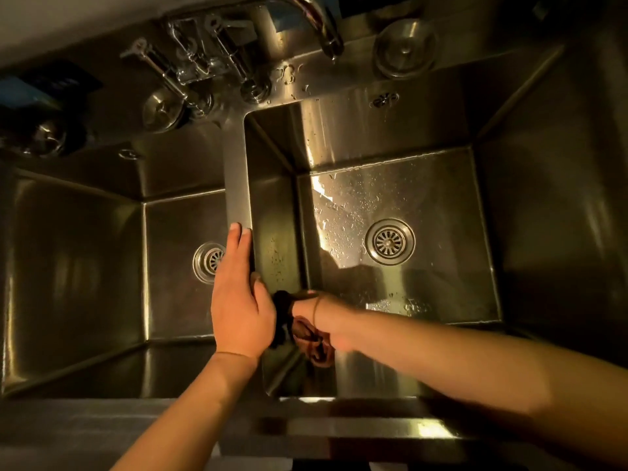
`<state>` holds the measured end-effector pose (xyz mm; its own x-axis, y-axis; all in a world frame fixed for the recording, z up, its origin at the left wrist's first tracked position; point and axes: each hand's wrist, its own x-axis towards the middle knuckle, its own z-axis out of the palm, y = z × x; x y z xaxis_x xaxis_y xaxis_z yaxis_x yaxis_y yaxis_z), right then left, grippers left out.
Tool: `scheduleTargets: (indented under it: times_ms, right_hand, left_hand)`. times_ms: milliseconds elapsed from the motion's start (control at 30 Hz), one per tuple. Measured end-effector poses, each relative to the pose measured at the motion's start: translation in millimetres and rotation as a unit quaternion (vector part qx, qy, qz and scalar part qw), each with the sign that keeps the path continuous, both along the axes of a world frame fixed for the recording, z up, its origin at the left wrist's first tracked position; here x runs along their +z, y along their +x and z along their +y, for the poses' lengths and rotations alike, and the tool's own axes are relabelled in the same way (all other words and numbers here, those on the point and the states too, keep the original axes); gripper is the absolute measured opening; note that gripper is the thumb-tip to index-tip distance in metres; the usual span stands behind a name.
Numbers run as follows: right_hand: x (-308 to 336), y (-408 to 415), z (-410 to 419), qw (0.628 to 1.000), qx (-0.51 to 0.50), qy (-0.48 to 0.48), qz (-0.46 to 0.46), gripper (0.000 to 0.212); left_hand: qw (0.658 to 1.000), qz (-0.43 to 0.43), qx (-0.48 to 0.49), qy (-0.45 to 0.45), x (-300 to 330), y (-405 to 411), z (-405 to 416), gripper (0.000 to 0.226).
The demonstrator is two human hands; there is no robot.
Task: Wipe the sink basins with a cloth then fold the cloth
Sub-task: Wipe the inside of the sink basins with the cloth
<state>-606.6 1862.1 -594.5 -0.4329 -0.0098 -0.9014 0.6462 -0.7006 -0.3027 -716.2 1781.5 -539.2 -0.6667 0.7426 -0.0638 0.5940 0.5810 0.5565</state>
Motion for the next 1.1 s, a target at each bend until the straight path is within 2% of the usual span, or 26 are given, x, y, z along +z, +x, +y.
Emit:
scheduleTargets:
  times_ms: [100, 200, 267, 367, 567, 700, 800, 967, 1100]
  right_hand:
    - [11.0, 37.5, 25.6, 0.983, 0.123, 0.114, 0.076, 0.039]
    - [34.9, 68.9, 41.2, 0.939, 0.235, 0.221, 0.120, 0.031]
    - [51.1, 86.4, 35.6, 0.906, 0.295, 0.274, 0.135, 0.040]
    - [68.6, 101.0, 16.3, 0.875, 0.350, 0.304, 0.137, 0.056]
    - [56.8, 67.0, -20.5, 0.866, 0.397, 0.282, 0.118, 0.037]
    - [27.0, 36.1, -28.7, 0.871, 0.433, 0.211, 0.098, 0.047]
    - [5.6, 28.8, -22.3, 0.875, 0.430, 0.197, 0.098, 0.042]
    - [-24.5, 48.3, 6.2, 0.867, 0.471, 0.158, 0.049, 0.042]
    - [-37.7, 94.7, 41.7, 0.862, 0.483, 0.153, -0.011, 0.038]
  left_hand:
    - [1.000, 0.005, -0.012, 0.005, -2.1, -3.7, 0.0, 0.074]
    - [1.000, 0.002, -0.016, 0.003, -3.4, -3.4, 0.0, 0.073]
    - [1.000, 0.003, -0.015, 0.005, -5.0, -4.6, 0.1, 0.072]
    - [1.000, 0.006, -0.018, 0.002, -4.4, -4.8, 0.5, 0.073]
    - [1.000, 0.007, -0.017, -0.011, -2.4, -5.5, 1.4, 0.073]
    - [0.999, 0.002, -0.013, -0.030, 2.5, -4.8, 2.4, 0.075]
    - [0.999, -0.002, -0.015, -0.039, 3.5, -5.9, 3.6, 0.075]
    - [0.999, -0.005, -0.012, -0.046, 3.7, -5.8, 3.2, 0.077]
    - [0.999, -0.005, -0.016, -0.040, 3.2, -7.6, 4.0, 0.077]
